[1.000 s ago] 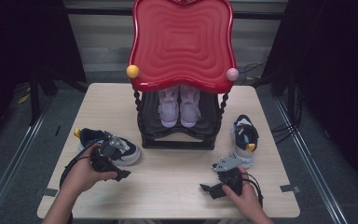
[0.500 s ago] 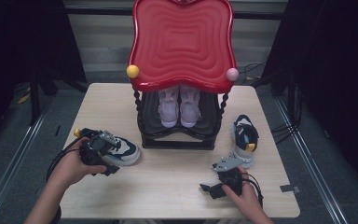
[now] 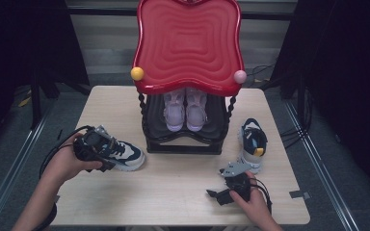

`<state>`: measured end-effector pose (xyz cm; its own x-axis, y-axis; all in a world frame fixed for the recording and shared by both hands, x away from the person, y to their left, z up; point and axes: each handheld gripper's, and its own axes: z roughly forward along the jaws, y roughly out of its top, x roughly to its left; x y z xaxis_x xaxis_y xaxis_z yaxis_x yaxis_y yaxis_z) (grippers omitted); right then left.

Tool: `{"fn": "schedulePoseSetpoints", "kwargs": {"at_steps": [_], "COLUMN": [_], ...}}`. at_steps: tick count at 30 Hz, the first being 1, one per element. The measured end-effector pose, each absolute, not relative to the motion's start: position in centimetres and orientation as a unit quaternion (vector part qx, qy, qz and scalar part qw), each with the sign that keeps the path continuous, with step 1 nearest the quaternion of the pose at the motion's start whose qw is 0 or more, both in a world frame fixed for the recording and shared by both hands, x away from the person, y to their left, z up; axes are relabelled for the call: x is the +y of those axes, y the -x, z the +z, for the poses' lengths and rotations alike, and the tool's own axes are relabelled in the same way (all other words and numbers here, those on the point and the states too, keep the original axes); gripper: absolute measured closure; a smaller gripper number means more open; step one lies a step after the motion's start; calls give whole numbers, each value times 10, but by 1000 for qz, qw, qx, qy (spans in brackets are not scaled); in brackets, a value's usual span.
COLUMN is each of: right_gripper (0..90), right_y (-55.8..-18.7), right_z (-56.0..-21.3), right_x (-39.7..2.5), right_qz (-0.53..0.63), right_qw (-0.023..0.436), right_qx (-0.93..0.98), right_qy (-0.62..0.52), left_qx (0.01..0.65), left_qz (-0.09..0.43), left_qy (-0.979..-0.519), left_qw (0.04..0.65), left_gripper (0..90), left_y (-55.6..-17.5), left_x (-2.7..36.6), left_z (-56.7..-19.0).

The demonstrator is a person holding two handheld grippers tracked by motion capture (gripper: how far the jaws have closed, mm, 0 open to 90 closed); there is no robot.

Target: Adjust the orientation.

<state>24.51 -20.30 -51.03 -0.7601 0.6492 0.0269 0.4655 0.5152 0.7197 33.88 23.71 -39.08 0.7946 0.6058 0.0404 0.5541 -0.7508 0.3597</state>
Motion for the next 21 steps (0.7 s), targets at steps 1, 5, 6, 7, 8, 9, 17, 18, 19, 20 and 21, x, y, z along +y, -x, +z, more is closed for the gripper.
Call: {"fn": "schedulePoseSetpoints", "kwargs": {"at_steps": [1, 5, 6, 7, 8, 9, 17, 18, 19, 20, 21], "right_gripper": [96, 96, 96, 96, 96, 96, 96, 96, 96, 96, 96], "right_y": [-245, -245, -245, -245, -245, -245, -245, -245, -245, -245, -245], "right_z": [-510, -510, -510, -510, -510, -510, -510, -510, -510, -510, -510], "right_x": [-203, -203, -203, -203, -203, -203, -203, -203, -203, -203, -203], "right_qz": [371, 371, 371, 371, 371, 371, 371, 371, 371, 371, 371], "right_qw": [124, 124, 124, 124, 124, 124, 124, 124, 124, 124, 124], "right_qx": [862, 862, 862, 862, 862, 862, 862, 862, 862, 862, 862], "right_qy": [-323, -324, -323, -324, -324, -323, -324, -324, -324, -324, -323], "left_qx": [310, 297, 292, 290, 288, 289, 297, 298, 300, 306, 305], "left_qz": [78, 83, 84, 84, 87, 89, 106, 107, 105, 104, 97], "left_qy": [-933, -937, -939, -940, -940, -939, -935, -935, -935, -933, -935], "left_qw": [167, 163, 159, 157, 160, 163, 163, 162, 159, 160, 153], "left_gripper": [234, 222, 222, 222, 222, 222, 222, 222, 223, 222, 222], "left_y": [-340, -345, -346, -347, -346, -346, -352, -354, -355, -356, -357], "left_x": [238, 237, 237, 236, 236, 235, 239, 240, 241, 242, 243], "left_z": [-392, -395, -394, -394, -393, -391, -390, -391, -393, -396, -399]}}
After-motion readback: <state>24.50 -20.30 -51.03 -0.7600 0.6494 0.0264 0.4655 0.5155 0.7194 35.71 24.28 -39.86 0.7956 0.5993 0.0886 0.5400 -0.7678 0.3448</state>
